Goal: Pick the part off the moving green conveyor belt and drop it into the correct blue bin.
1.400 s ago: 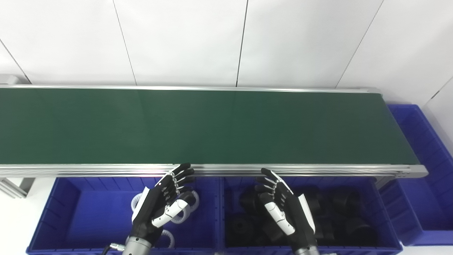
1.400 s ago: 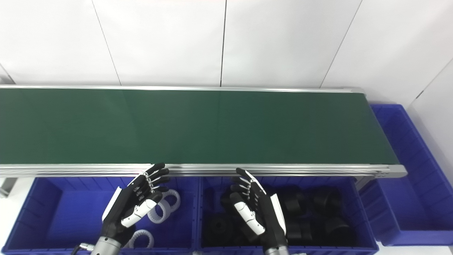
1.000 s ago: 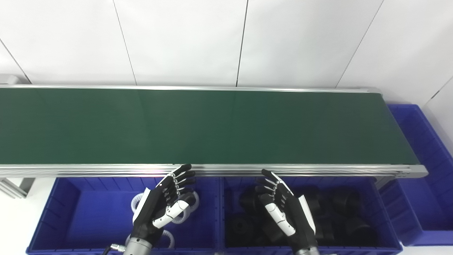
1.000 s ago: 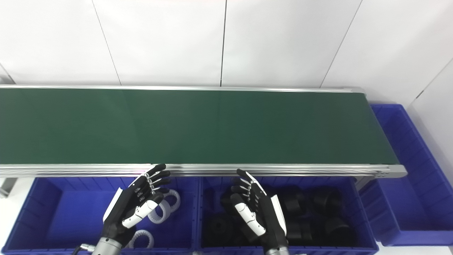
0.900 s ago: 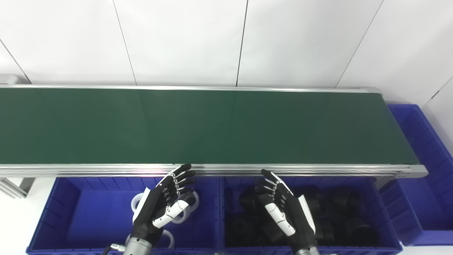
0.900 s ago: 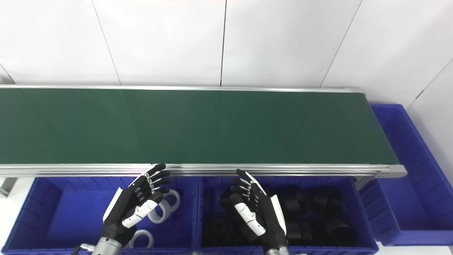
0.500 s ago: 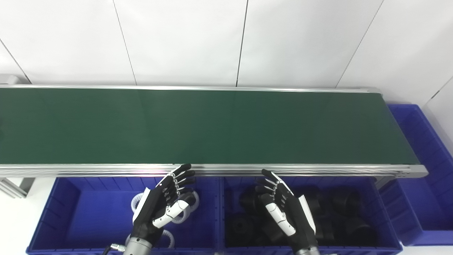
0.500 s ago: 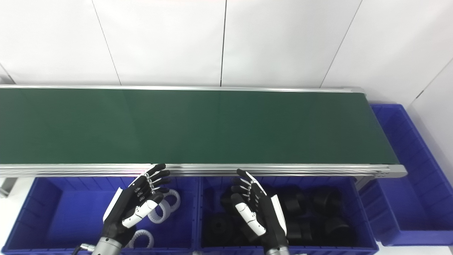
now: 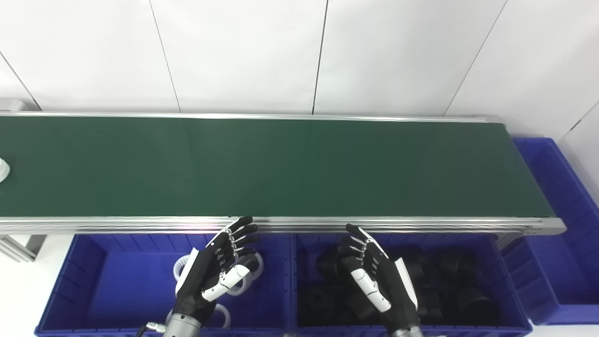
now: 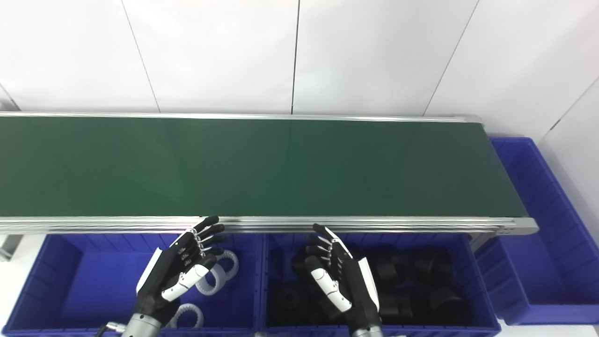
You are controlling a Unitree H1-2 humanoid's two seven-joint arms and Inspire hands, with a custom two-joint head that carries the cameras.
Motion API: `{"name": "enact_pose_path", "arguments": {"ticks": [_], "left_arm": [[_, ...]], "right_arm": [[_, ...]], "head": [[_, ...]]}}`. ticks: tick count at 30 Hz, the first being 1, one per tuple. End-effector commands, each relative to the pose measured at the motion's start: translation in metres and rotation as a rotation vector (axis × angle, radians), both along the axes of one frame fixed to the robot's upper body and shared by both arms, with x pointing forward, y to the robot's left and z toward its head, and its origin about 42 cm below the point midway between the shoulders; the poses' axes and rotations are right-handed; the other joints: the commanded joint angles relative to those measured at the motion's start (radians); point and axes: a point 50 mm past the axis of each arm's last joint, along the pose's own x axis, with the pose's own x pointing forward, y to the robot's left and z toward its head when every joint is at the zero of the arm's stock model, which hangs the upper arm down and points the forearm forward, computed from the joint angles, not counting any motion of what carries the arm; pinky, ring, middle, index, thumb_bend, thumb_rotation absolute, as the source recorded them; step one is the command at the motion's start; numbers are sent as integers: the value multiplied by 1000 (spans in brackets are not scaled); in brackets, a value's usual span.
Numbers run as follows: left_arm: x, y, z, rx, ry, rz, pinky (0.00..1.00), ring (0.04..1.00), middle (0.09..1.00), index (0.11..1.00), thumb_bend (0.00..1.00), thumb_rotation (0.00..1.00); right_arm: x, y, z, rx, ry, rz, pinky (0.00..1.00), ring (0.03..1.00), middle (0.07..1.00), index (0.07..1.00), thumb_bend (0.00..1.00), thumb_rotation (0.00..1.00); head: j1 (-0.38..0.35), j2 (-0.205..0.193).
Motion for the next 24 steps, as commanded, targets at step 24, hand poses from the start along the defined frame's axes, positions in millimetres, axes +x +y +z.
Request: {"name": "enact_pose_path", "arguments": {"ticks": [24], "left_arm": [[4,-6,1,-33,-42,0,736,802,825,833,781,452]], "right_arm": [[5,-3,7,19,-87,14,682,752,801,874,585,751]], "head": [[152,-61]]}}
